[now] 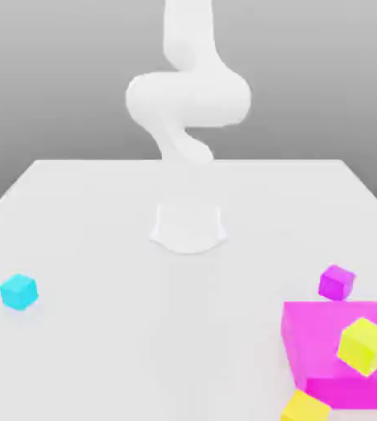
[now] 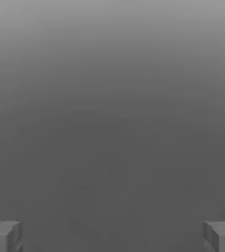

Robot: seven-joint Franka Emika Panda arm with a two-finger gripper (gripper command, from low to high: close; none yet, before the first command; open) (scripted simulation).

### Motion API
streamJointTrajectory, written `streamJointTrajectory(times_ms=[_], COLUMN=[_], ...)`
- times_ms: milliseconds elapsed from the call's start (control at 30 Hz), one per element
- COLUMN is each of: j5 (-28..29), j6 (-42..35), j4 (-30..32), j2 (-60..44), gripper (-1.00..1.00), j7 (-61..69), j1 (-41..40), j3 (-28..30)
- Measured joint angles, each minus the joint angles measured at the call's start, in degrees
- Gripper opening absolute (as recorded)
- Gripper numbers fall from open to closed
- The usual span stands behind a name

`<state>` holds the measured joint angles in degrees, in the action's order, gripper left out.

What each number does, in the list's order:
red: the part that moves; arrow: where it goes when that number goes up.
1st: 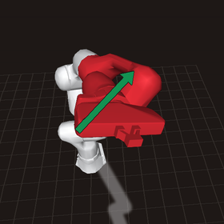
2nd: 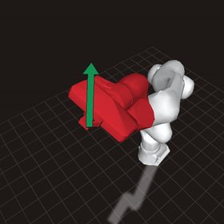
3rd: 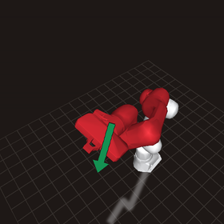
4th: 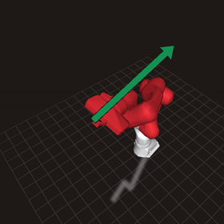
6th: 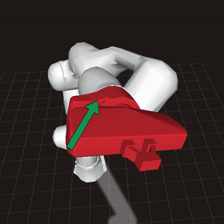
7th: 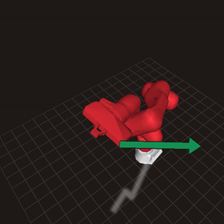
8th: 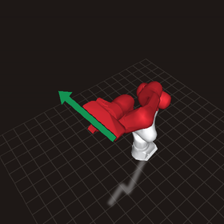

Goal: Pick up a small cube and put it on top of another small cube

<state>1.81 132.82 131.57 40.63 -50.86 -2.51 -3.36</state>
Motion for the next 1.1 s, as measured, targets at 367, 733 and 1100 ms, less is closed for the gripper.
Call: streamJointTrajectory(times_ms=[367,733,1100], j5=[10.73,20.3,16.32], j6=[4.58,9.31,17.87], j4=[-0.94,-1.8,-1.85], j2=[-23.15,-45.7,-63.82], gripper=[0.0,0.0,0.0], j7=[-24.24,-47.42,-60.69], j1=[-8.4,-7.52,-3.45], j3=[-13.09,-16.87,-17.63])
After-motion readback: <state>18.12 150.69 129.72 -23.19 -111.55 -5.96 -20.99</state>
